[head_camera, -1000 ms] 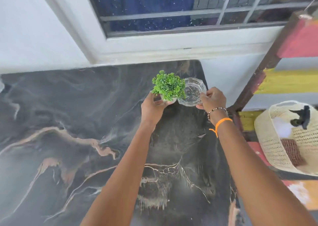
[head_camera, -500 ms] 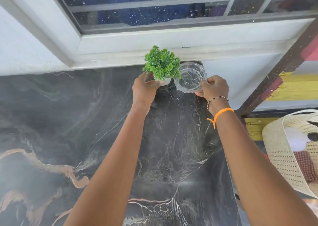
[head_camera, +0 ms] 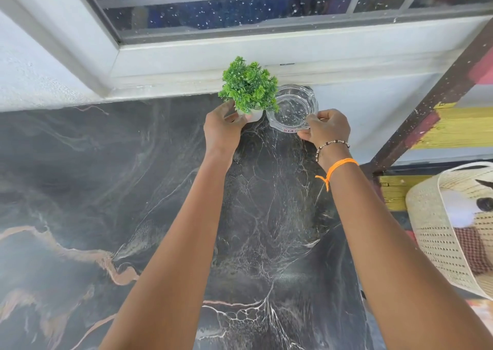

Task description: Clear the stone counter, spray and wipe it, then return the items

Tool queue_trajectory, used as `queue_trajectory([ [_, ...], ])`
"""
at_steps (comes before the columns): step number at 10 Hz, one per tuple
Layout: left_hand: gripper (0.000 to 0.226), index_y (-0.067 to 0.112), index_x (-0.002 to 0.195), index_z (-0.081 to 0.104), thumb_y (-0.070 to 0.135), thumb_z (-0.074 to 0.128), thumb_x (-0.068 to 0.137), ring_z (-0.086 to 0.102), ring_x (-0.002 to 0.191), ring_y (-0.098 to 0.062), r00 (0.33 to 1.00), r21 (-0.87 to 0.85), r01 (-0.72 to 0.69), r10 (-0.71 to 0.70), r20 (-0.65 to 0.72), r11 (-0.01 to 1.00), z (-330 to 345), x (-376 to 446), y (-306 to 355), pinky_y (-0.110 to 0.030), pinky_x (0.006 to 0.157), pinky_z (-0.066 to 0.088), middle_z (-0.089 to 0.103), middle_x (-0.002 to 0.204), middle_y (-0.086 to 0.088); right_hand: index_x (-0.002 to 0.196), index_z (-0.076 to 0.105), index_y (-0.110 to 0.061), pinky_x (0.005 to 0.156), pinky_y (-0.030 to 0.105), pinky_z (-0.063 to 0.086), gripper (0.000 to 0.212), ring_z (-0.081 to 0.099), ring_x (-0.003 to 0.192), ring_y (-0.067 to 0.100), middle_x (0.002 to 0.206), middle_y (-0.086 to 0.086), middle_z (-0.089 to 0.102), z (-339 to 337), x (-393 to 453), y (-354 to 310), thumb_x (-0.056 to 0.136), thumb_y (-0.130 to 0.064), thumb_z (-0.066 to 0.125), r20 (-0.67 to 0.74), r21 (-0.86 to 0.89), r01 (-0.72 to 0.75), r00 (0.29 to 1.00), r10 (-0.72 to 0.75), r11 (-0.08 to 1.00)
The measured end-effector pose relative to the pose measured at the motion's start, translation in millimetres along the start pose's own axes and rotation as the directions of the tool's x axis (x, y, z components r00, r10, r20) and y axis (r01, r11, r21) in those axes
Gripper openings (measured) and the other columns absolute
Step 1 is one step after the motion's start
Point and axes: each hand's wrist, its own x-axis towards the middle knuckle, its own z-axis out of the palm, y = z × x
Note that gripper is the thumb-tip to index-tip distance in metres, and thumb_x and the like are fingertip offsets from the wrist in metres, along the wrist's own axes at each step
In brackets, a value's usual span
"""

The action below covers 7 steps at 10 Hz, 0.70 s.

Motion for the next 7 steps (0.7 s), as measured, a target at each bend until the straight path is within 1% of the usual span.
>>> queue_trajectory([
  [1,0.048,0.010,0.130,0.052,0.016,0.066,0.085,0.057,0.109,-0.009,1.000,0.032,-0.014,0.014,0.023,0.999,1.0,1.7,-0.3,-0.023,0.091,0.044,0.060,0.127,-0.002,0.091,0.051,-0.010,0.055,0.024,0.056,0.008,0.060,0.038,0.008,0.079,0.009,0.063,0.9,-3.2,0.2,0.087,-0.008,0.057,-0.009,0.039,0.002,1.000,-0.002,0.999],
  [2,0.035,0.008,0.122,0.059,0.016,0.061,0.088,0.057,0.113,-0.015,0.999,0.073,-0.037,0.035,0.025,0.997,3.8,1.9,0.4,-0.026,0.090,0.043,0.064,0.120,-0.005,0.094,0.050,-0.010,0.054,0.026,0.057,0.010,0.062,0.047,0.014,0.094,0.014,0.062,0.5,-6.2,0.0,0.087,-0.007,0.056,-0.015,0.079,0.014,1.000,-0.013,0.997],
  [3,0.024,0.006,0.112,0.063,0.014,0.057,0.090,0.058,0.108,-0.017,0.999,0.078,-0.050,0.049,0.015,0.996,6.4,1.3,-0.6,-0.025,0.086,0.043,0.066,0.113,-0.006,0.095,0.050,-0.010,0.047,0.020,0.056,0.009,0.058,0.035,0.005,0.098,0.018,0.064,0.4,-6.5,1.4,0.089,-0.007,0.056,-0.008,0.096,0.016,1.000,-0.015,0.995],
  [4,0.020,0.007,0.108,0.064,0.013,0.057,0.090,0.059,0.099,-0.015,0.997,0.069,-0.072,0.072,-0.009,0.995,7.2,-1.9,0.3,-0.022,0.080,0.042,0.067,0.105,-0.003,0.094,0.047,-0.010,0.049,0.020,0.056,0.009,0.057,0.033,0.004,0.099,0.019,0.063,0.9,-6.9,1.5,0.090,-0.007,0.055,0.012,0.127,-0.011,1.000,0.009,0.992],
  [5,0.035,0.007,0.124,0.057,0.013,0.057,0.090,0.058,0.110,-0.014,0.998,0.068,-0.050,0.052,-0.036,0.996,6.5,-5.2,-0.1,-0.026,0.095,0.045,0.063,0.122,-0.005,0.093,0.045,-0.009,0.064,0.032,0.060,0.010,0.060,0.039,0.010,0.094,0.017,0.059,2.6,-9.9,-0.7,0.090,-0.006,0.055,0.054,0.176,-0.050,0.998,0.041,0.983],
  [6,0.048,0.008,0.137,0.043,0.010,0.056,0.091,0.051,0.122,-0.012,0.998,0.011,-0.022,0.023,-0.051,1.000,2.1,-20.5,-2.2,-0.028,0.104,0.040,0.052,0.138,-0.003,0.095,0.046,-0.007,0.057,0.027,0.058,0.013,0.061,0.050,0.016,0.098,0.017,0.059,1.0,-13.8,1.1,0.089,-0.010,0.058,0.051,0.224,-0.072,0.997,0.062,0.972],
  [7,0.048,0.009,0.138,0.041,0.009,0.054,0.091,0.051,0.117,-0.007,0.995,-0.033,-0.002,-0.001,-0.096,0.999,-2.7,-37.0,-9.8,-0.021,0.099,0.037,0.051,0.138,-0.001,0.098,0.047,-0.007,0.053,0.022,0.057,0.015,0.062,0.052,0.017,0.100,0.016,0.059,-1.2,-18.8,3.8,0.089,-0.011,0.058,0.033,0.252,-0.062,0.998,0.056,0.966],
])
